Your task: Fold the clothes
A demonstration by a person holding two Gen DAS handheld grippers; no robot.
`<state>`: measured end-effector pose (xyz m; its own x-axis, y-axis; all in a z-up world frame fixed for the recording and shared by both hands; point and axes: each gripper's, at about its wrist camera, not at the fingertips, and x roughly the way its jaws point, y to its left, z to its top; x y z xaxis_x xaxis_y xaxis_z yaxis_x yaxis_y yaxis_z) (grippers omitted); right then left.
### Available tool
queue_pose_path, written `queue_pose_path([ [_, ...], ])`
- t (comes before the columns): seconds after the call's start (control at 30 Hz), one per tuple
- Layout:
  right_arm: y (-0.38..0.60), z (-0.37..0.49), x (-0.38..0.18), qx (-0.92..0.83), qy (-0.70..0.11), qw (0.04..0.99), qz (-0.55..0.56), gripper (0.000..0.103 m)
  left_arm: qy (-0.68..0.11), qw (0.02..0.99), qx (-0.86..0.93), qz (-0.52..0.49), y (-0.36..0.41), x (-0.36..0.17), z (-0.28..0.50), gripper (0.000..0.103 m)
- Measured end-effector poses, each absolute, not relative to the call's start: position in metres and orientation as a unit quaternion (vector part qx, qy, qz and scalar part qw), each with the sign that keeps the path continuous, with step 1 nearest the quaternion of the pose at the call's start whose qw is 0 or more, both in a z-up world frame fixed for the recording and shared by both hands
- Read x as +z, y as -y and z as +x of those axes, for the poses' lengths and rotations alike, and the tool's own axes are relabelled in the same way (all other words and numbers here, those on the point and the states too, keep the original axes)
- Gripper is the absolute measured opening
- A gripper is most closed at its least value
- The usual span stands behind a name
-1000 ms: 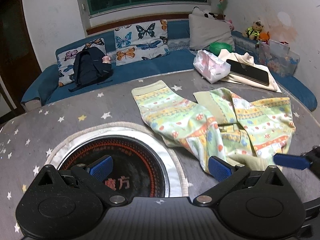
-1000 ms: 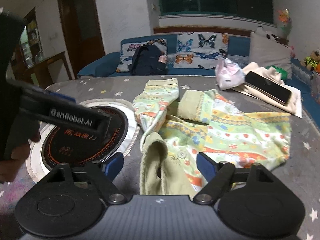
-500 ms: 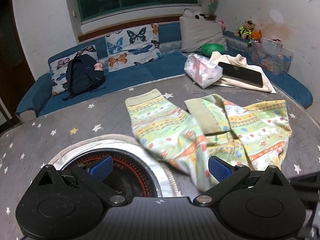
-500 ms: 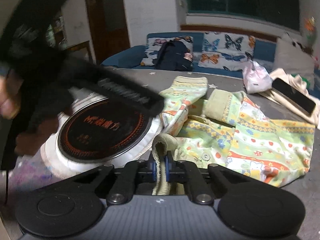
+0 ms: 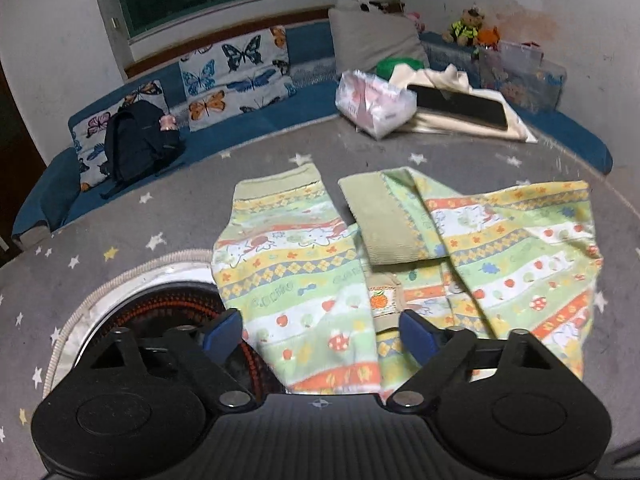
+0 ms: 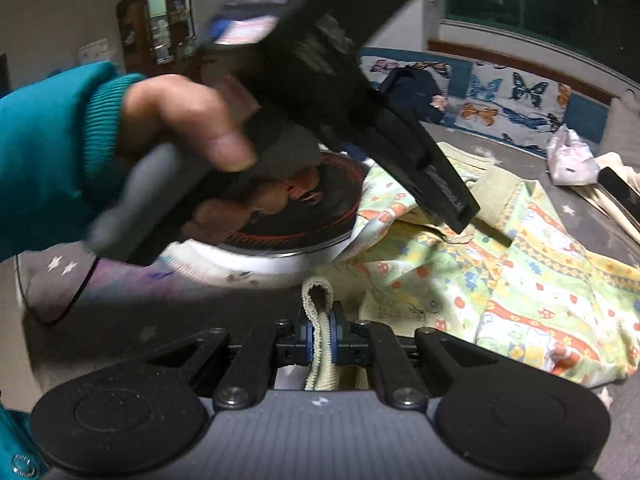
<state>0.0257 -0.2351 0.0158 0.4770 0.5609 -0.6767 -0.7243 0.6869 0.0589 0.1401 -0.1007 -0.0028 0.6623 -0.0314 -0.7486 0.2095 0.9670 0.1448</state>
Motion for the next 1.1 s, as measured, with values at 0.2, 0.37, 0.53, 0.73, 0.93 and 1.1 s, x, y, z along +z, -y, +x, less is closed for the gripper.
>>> queue_pose_path([
  [0.2, 0.236, 0.016, 0.015, 0.393, -0.352, 0.841, -0.119, 0.007, -0.424, 0.898, -0.073, 0.096, 0.082, -0.012, 0.131, 0.016],
  [0.37, 0.25, 0.023, 0.022, 0.385, -0.359, 0.846, -0.082, 0.018, -0.414, 0.905, -0.062, 0.079, 0.063, -0.007, 0.111, 0.007],
  [0.53, 0.27, 0.032, 0.035, 0.362, -0.348, 0.863, -0.059, 0.037, -0.415, 0.907, -0.048, 0.048, 0.037, -0.004, 0.092, 0.006],
  [0.73, 0.282, 0.063, 0.043, 0.303, -0.335, 0.89, -0.06, 0.054, -0.42, 0.906, -0.042, 0.026, 0.015, -0.007, 0.061, 0.005],
  [0.93, 0.281, 0.094, 0.05, 0.293, -0.328, 0.897, -0.036, 0.055, -0.424, 0.905, -0.033, 0.011, -0.004, -0.007, 0.032, 0.005],
  [1.1, 0.264, 0.103, 0.053, 0.295, -0.316, 0.9, -0.053, 0.058, -0.427, 0.904, -0.024, 0.013, -0.018, -0.009, 0.016, 0.005],
])
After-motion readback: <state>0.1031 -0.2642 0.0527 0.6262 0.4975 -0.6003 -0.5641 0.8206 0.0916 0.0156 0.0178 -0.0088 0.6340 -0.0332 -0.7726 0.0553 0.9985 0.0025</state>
